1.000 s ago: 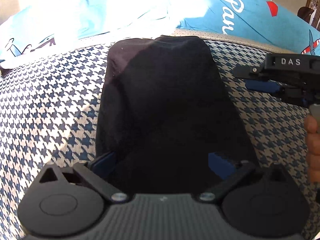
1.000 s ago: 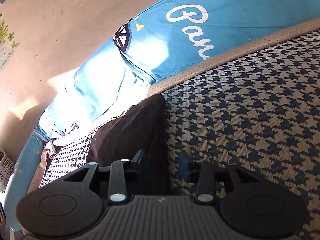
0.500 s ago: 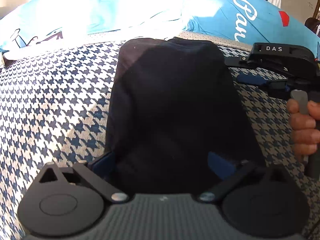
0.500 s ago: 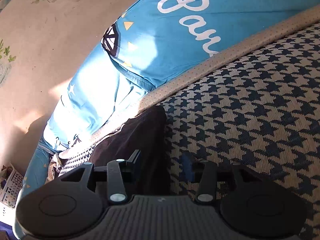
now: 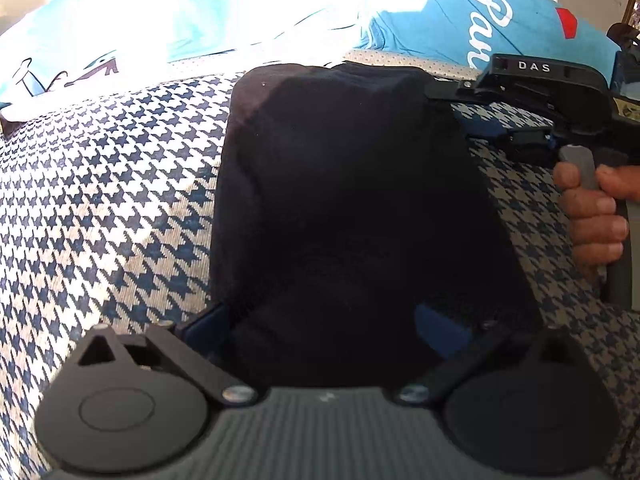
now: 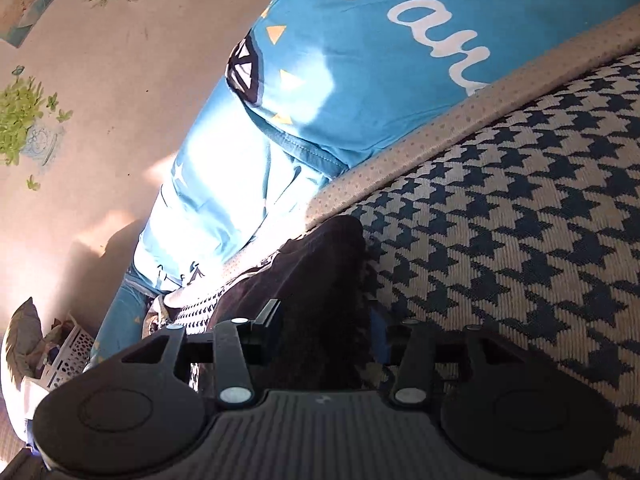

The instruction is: Fold clothes

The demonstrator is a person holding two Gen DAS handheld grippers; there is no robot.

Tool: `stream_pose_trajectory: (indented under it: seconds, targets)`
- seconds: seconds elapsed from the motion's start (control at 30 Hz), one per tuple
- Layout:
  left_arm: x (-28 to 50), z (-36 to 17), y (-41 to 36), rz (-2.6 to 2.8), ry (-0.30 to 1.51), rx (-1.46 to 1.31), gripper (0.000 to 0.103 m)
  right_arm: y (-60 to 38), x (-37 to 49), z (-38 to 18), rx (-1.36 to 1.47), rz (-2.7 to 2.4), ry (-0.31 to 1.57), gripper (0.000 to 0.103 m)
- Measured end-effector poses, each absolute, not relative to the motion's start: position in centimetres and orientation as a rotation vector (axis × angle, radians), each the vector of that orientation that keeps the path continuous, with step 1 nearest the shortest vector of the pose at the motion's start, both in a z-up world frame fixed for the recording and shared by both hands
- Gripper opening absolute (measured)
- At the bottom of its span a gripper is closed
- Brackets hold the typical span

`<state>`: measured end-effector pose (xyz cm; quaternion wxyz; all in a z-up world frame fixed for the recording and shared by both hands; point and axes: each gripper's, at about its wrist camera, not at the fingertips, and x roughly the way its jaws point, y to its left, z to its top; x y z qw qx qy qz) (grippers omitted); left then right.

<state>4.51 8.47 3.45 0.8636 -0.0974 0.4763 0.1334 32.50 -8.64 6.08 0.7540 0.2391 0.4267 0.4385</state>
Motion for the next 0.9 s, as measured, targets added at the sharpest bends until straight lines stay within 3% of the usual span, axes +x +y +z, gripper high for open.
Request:
stream_pose_trajectory:
  seconds: [0.3, 0.57, 0.9]
  targets:
    - [4.9, 3.0, 8.0, 0.277, 1.007, -0.174, 0.103, -6.3, 32.7, 5.6, 0.474, 1.079, 0.926, 0.042]
    - [5.3, 2.6, 7.6, 0.283, 1.007, -0.156, 0.103, -4.4, 33.0, 4.9, 0.475, 1.093, 0.932, 0.019]
    - [5.7, 2.6, 7.7, 0.282, 1.009, -0.155, 0.103, -4.1, 31.5, 6.0, 0.46, 1.035, 0.877, 0.012]
